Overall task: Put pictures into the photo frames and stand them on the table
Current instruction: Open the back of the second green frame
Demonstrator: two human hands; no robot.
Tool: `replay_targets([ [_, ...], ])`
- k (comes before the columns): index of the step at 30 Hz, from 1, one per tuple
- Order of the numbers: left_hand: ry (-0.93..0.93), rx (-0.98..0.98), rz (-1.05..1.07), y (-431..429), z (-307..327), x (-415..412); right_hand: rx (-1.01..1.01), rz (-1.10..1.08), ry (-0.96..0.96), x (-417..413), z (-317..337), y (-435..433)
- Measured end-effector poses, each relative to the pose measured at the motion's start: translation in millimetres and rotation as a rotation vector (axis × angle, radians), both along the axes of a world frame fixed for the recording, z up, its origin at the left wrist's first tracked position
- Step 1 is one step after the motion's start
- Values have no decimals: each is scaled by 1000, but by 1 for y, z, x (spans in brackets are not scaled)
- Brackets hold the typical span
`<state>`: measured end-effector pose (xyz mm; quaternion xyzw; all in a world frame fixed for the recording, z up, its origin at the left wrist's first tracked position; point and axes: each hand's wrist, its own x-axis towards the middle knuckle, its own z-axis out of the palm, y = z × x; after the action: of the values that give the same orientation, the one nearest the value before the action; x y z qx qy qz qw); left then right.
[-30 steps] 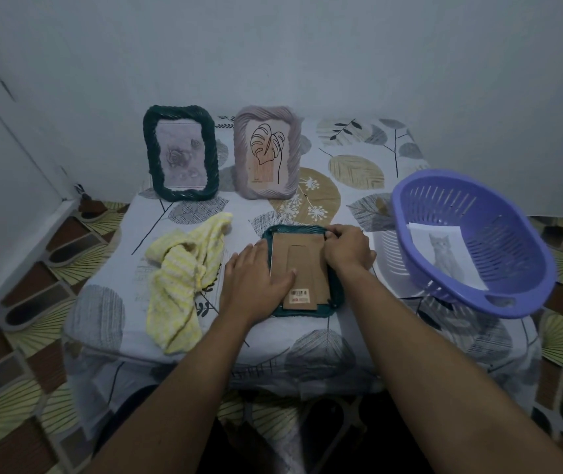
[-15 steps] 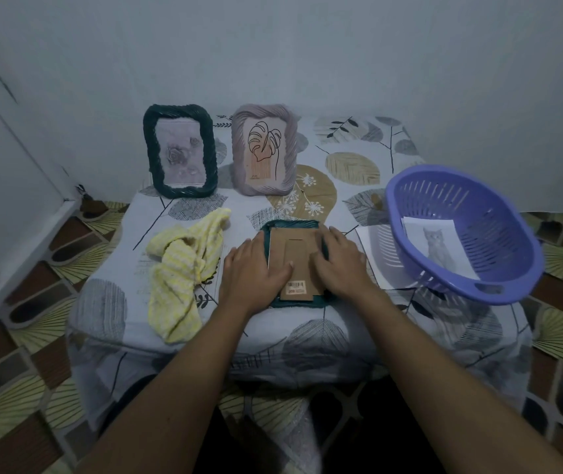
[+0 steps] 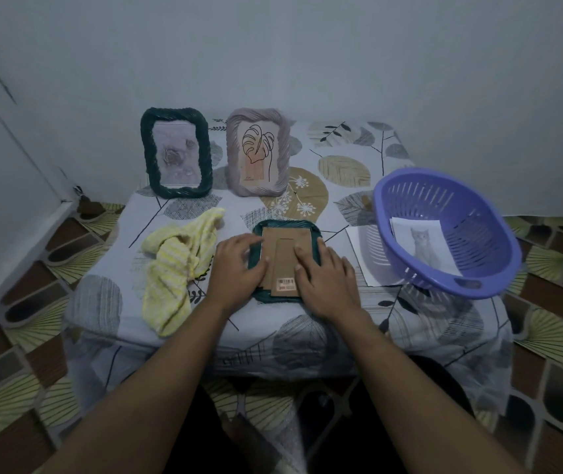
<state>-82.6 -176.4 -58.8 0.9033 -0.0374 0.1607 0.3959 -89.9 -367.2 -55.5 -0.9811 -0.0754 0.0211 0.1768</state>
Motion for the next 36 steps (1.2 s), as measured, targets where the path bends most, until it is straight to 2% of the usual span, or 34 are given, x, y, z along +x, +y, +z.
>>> replay_targets([
  [2,8,-54,13,1,3,-8,1,-5,2,-1,1,0],
  [11,15,86,-195,19,0,-30,1,-2,15,-2,3,1],
  [15,55,65,-269,26,4,-31,4,-6,-1,-1,2,2],
  [19,129,125,-332,31,3,-31,6,-6,4,-1,0,2],
  [36,129,128,-374,28,5,-30,13,-8,-12,-1,1,2],
])
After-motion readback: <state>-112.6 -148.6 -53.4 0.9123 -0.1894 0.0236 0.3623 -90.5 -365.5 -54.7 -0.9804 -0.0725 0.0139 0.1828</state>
